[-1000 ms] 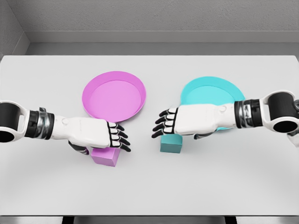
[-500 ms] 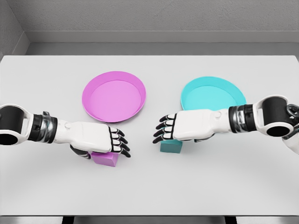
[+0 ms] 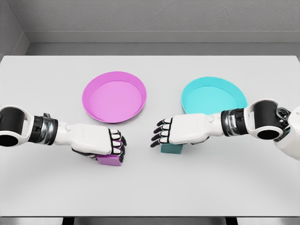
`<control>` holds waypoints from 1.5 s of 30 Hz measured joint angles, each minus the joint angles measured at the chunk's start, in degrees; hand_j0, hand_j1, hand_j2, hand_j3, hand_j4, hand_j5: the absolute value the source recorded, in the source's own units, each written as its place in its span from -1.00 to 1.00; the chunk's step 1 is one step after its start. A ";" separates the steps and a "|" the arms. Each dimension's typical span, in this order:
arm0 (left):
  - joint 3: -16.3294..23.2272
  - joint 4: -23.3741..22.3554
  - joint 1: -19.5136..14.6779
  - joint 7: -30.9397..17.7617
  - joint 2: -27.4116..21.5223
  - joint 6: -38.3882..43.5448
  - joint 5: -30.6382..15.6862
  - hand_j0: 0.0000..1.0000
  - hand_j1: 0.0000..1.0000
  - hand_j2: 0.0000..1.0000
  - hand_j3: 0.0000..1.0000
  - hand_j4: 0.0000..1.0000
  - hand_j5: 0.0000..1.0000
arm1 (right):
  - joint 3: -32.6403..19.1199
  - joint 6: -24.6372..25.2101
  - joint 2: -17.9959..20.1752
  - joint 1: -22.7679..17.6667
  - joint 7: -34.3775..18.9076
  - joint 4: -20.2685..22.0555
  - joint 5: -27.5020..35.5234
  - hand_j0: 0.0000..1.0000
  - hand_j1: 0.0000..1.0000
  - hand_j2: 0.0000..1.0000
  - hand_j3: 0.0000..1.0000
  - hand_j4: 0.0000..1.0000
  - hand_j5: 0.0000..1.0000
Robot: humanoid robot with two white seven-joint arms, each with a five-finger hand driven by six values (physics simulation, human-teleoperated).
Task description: Place the blocks in the corresponding plates according to their colors
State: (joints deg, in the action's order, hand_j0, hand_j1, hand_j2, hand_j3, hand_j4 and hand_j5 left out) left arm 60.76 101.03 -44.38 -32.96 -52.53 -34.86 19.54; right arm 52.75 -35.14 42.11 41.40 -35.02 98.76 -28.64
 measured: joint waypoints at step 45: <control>-6.23 -27.89 -10.72 0.17 13.75 -0.32 -0.90 0.40 0.40 0.40 0.40 0.40 0.40 | -26.52 -0.03 -1.56 -1.14 0.00 -32.16 13.54 1.00 1.00 1.00 1.00 1.00 1.00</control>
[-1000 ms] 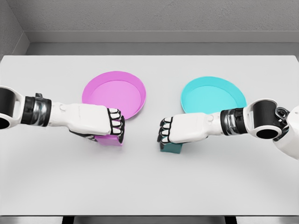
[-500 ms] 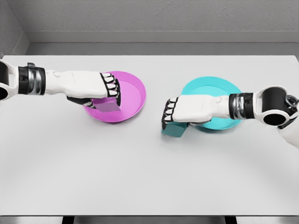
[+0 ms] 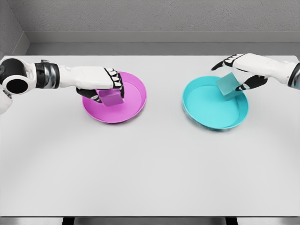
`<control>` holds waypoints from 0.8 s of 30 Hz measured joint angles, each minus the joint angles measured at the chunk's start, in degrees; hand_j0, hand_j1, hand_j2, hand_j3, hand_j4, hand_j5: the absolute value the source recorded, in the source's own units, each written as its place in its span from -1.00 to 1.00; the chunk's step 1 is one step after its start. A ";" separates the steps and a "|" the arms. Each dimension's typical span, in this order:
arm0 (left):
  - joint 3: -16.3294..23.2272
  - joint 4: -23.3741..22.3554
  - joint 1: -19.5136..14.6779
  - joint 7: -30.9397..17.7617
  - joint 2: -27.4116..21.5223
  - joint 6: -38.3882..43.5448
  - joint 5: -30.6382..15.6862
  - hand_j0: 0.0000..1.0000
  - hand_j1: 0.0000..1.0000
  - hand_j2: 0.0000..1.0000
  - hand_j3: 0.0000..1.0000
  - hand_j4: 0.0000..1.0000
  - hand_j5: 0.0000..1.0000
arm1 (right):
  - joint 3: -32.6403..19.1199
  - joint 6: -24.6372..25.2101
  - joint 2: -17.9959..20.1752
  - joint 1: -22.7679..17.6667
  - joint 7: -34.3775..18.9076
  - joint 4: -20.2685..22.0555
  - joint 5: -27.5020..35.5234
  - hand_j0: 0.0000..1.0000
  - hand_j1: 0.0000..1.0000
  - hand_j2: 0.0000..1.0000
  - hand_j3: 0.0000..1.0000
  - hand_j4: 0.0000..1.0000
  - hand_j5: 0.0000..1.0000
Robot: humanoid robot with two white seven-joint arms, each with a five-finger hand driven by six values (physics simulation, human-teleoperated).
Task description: Place the blocks in the corresponding plates according to their colors
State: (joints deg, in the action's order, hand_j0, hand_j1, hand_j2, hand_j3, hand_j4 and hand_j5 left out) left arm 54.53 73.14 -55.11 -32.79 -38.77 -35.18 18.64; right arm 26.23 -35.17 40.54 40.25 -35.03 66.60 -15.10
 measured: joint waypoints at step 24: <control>-2.29 -2.02 5.63 0.65 -14.57 0.01 -15.18 1.00 1.00 1.00 1.00 1.00 1.00 | -7.67 0.01 0.36 -2.81 0.00 -1.05 -3.57 1.00 1.00 1.00 1.00 1.00 1.00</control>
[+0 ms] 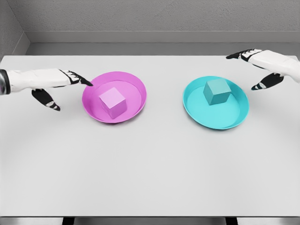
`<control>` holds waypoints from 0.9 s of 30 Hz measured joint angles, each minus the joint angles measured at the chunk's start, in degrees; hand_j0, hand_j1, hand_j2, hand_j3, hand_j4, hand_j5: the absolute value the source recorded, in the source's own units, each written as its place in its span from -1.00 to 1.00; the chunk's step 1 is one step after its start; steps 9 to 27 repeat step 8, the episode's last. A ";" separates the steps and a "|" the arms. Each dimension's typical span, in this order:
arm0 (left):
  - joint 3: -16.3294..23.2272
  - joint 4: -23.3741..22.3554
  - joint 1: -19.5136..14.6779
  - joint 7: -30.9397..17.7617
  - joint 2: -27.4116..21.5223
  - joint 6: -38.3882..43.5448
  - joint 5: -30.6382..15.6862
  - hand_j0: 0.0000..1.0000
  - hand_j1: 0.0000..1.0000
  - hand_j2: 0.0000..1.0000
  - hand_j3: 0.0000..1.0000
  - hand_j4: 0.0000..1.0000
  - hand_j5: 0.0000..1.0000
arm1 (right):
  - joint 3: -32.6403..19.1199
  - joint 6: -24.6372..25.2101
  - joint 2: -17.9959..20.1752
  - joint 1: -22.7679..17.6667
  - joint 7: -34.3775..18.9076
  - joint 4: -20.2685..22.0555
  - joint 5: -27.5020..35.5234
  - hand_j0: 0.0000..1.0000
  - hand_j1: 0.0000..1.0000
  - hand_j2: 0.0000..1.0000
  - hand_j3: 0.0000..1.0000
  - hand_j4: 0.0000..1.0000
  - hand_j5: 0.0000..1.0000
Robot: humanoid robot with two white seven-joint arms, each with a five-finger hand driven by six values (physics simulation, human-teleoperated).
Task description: Place the blocks in the corresponding plates according to their colors
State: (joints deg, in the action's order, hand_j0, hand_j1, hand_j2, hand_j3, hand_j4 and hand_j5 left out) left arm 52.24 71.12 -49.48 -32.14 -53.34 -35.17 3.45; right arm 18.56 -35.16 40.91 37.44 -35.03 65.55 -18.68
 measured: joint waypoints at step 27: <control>-0.63 -0.20 0.44 0.04 -4.45 0.03 -2.82 1.00 1.00 1.00 1.00 1.00 1.00 | -0.15 0.00 0.16 -0.09 0.00 0.07 -0.83 1.00 1.00 1.00 1.00 1.00 1.00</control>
